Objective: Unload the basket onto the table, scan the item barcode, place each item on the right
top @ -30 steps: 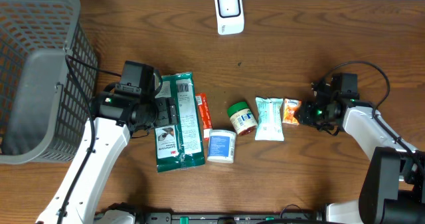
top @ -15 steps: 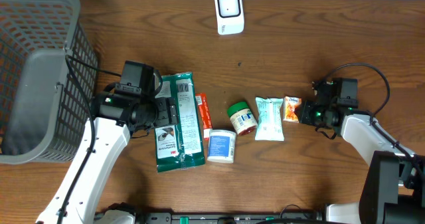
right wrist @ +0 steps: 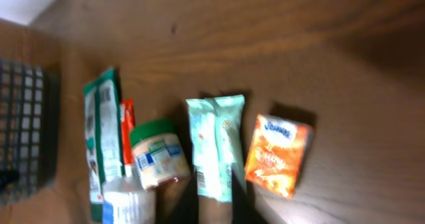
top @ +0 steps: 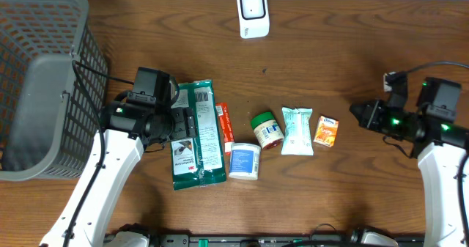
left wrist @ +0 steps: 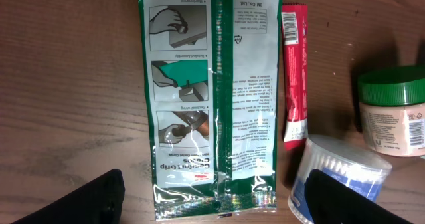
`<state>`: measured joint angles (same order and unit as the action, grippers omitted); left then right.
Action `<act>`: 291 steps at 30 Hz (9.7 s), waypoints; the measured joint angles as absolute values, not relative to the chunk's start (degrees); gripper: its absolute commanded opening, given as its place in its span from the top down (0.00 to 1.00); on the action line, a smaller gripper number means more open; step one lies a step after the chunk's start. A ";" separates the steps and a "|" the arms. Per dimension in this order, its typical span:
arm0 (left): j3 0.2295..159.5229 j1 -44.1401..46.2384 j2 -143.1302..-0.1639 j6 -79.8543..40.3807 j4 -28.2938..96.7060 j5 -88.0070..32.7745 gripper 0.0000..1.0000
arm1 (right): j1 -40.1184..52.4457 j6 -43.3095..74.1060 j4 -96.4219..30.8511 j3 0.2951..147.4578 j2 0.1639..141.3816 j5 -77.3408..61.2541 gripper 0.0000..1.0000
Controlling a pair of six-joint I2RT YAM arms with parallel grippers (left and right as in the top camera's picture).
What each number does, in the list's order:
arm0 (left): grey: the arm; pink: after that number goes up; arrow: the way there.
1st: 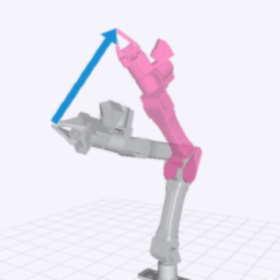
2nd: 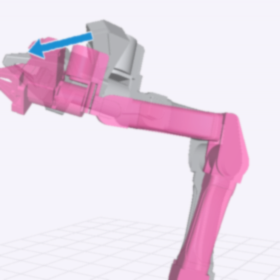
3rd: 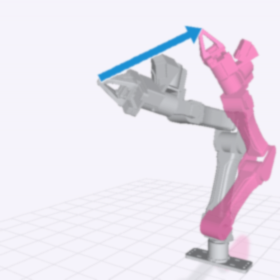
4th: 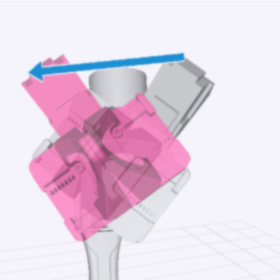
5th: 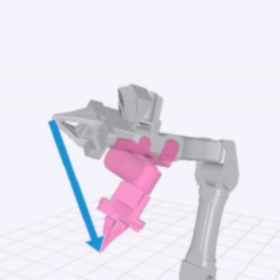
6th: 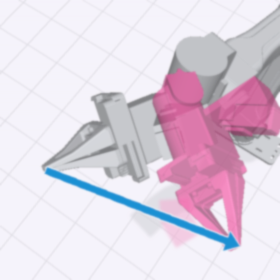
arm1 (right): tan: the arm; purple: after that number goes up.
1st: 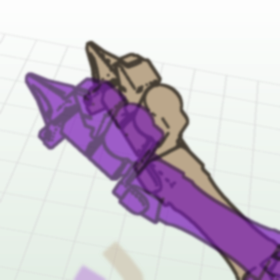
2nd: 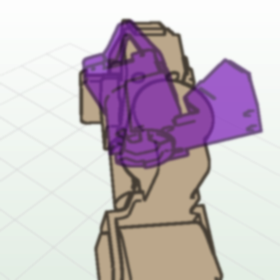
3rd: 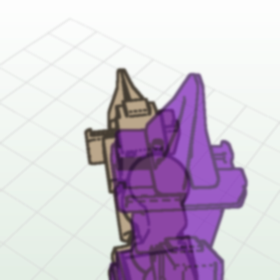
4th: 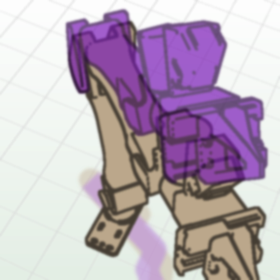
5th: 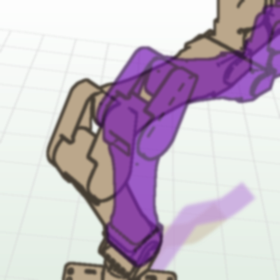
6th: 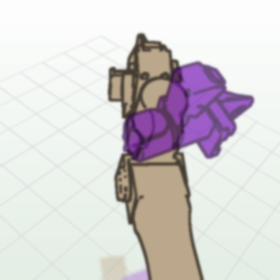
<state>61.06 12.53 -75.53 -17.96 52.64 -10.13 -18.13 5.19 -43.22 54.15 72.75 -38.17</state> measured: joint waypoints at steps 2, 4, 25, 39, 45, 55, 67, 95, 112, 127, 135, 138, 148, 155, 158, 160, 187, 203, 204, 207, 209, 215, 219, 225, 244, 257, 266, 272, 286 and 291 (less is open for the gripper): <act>61.06 12.53 -75.53 -17.96 52.64 -10.13 0.13 | -19.51 5.26 -44.53 54.13 73.76 -37.67 0.58; 61.06 12.53 -75.53 -17.96 52.62 -10.13 0.13 | -19.77 4.71 -44.34 53.74 74.94 -37.21 0.50; 61.06 12.53 -75.53 -17.96 52.62 -10.13 0.14 | -14.76 4.05 -24.05 42.70 95.29 -32.25 0.58; 61.06 12.53 -75.53 -17.96 52.62 -10.13 0.14 | -15.20 4.03 -22.02 43.29 99.04 -39.88 0.99; 61.06 12.53 -75.53 -17.96 52.62 -10.13 0.13 | -19.68 1.65 -27.97 42.63 96.01 -42.68 0.99; 61.06 12.53 -75.53 -17.96 52.64 -10.13 0.14 | -25.54 -0.93 -28.12 42.59 88.53 -65.25 0.99; 61.06 12.53 -75.53 -17.96 52.64 -10.13 0.14 | -18.50 -0.47 -22.11 42.59 88.53 -84.38 0.99; 61.06 12.53 -75.53 -17.96 55.59 -10.11 0.14 | 1.19 24.64 6.90 42.44 88.53 -79.44 0.99; 61.06 12.53 -75.53 -18.96 48.45 -11.92 0.18 | 1.19 25.50 6.24 42.41 88.53 -69.47 0.99; 61.01 17.52 -81.23 -17.04 14.59 -56.53 0.36 | 1.19 34.22 14.81 42.35 88.55 -76.03 0.99; 60.99 21.06 -85.86 -16.86 7.29 -64.25 0.41 | 1.19 42.83 24.77 42.37 88.55 -79.72 0.99; 60.99 22.20 -85.89 -17.32 3.55 -65.25 0.41 | 1.19 44.14 24.95 42.37 88.55 -79.81 0.99; 60.99 22.85 -85.89 -18.02 2.52 -62.52 0.42 | 1.19 47.57 28.91 42.37 88.55 -79.81 0.99; 60.99 22.94 -85.89 -18.04 2.76 -60.71 0.42 | 1.19 50.11 33.10 42.37 88.55 -79.85 0.99; 60.99 23.51 -85.89 -18.04 2.74 -60.23 0.42 | 1.19 50.70 33.30 42.37 88.55 -79.88 0.99; 60.99 24.34 -85.89 -18.06 2.74 -59.99 0.42 | 1.19 50.85 33.30 42.37 88.55 -79.79 0.99; 60.99 26.81 -85.89 -18.24 3.03 -53.41 0.65 | 2.48 50.94 33.69 42.37 88.55 -76.51 0.99; 60.99 27.16 -85.89 -18.22 3.22 -48.05 0.78 | 3.36 50.94 33.69 42.37 88.55 -75.59 0.94; 60.99 27.22 -85.89 -18.15 3.33 -47.64 0.81 | 3.36 50.94 33.69 42.37 88.55 -75.46 0.88; 60.99 27.24 -85.89 -18.24 3.66 -46.72 0.87 | 3.36 51.24 33.65 42.37 88.55 -75.18 0.75; 60.99 27.29 -85.89 -18.17 3.95 -46.30 0.88 | 3.36 51.46 33.76 42.37 88.55 -75.33 0.66; 60.99 26.48 -85.89 -20.08 3.64 -48.25 0.92 | 3.18 52.69 38.63 42.35 88.55 -77.17 0.48; 60.99 22.44 -85.89 -23.88 0.60 -56.01 0.92 | 2.22 54.11 42.00 42.35 88.55 -78.06 0.43; 60.99 13.56 -85.89 -31.94 -3.73 -71.70 0.92 | -1.61 55.11 42.28 42.37 88.55 -78.48 0.40; 60.99 11.03 -85.89 -43.46 -3.73 -88.44 0.92 | -10.50 38.54 10.46 42.48 88.51 -75.24 0.25; 60.99 18.24 -85.89 -39.75 -3.73 -88.62 0.92 | -3.53 26.79 9.45 42.33 88.51 -81.78 0.13; 60.99 17.50 -85.89 -34.17 -5.85 -87.20 0.92 | 1.21 32.99 26.15 42.28 88.51 -87.42 0.76; 60.99 13.43 -85.89 -33.95 -6.66 -86.39 0.92 | 1.26 44.38 44.60 42.26 88.51 -88.51 0.11; 60.99 13.74 -86.06 -34.52 -6.44 -86.21 0.92 | 8.75 59.48 62.33 42.30 88.49 -82.11 0.23; 60.99 13.72 -86.06 -34.52 -6.44 -86.21 0.92 | 11.25 60.18 67.88 42.30 88.49 -79.79 0.30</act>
